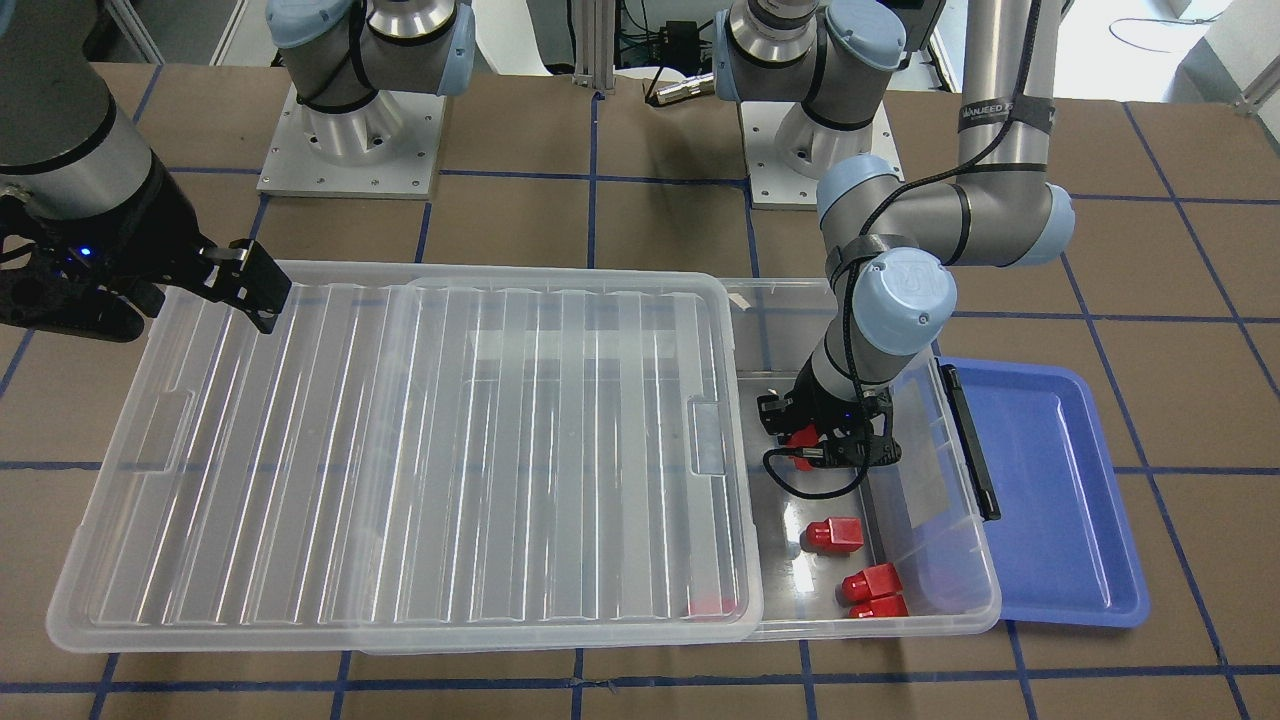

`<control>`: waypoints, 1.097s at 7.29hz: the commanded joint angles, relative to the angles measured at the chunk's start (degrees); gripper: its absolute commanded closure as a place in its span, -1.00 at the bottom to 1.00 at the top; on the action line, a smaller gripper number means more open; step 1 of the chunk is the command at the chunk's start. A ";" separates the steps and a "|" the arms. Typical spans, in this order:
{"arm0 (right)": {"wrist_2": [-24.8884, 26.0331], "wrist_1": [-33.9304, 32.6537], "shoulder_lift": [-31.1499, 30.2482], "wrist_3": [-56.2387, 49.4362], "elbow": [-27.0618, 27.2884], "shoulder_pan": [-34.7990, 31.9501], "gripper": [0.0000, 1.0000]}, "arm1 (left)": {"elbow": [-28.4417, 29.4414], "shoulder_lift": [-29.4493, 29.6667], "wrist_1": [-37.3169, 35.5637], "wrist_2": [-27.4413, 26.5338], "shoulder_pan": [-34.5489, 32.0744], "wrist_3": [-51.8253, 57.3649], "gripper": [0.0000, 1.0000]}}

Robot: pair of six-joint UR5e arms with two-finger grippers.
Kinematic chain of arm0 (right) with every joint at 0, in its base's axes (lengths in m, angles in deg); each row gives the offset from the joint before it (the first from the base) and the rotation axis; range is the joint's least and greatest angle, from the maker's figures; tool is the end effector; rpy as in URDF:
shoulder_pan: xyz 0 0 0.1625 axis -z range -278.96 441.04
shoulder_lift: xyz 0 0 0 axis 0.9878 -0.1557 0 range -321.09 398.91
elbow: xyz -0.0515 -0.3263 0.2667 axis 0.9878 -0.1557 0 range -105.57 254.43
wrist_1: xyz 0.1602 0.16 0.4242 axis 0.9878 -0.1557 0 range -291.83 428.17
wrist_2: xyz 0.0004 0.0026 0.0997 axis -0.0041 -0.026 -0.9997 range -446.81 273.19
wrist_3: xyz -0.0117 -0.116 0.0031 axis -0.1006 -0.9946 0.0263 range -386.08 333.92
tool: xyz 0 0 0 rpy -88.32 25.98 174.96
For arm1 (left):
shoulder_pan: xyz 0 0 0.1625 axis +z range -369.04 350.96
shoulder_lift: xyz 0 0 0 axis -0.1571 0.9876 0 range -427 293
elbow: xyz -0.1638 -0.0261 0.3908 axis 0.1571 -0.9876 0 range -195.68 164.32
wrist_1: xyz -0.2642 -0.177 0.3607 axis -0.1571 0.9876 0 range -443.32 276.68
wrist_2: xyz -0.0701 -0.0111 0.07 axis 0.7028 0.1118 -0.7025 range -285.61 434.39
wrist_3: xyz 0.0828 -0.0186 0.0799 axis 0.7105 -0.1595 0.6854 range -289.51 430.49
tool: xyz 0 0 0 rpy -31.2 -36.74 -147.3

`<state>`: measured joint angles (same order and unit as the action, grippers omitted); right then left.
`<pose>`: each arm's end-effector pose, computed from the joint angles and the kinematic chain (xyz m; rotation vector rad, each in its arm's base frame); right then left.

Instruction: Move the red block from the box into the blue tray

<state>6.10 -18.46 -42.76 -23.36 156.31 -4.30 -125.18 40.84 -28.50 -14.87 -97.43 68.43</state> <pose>0.0769 -0.6241 0.4584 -0.1962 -3.0840 -0.0978 -0.1181 -0.5962 0.1662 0.1005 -3.1265 -0.0587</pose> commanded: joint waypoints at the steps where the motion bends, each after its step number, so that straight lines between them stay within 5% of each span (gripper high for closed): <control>1: 0.07 0.07 -0.07 0.01 0.90 0.09 -1.00 | 8.63 -3.15 9.39 -0.82 0.15 0.13 1.00; 3: 1.90 -1.41 0.27 -0.35 1.79 0.79 -1.00 | 20.67 -3.25 20.45 -0.47 1.46 0.92 1.00; 5: 1.83 -1.87 0.80 -1.40 1.79 6.30 -1.00 | 22.57 -3.07 21.65 -0.47 6.36 13.32 1.00; 8: 2.09 -8.34 2.56 -16.37 1.88 12.37 -1.00 | 21.78 -2.99 22.53 2.93 16.38 26.72 1.00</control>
<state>8.03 -23.27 -41.02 -33.15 158.12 5.45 -103.20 37.65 -6.31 -14.35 -84.93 90.01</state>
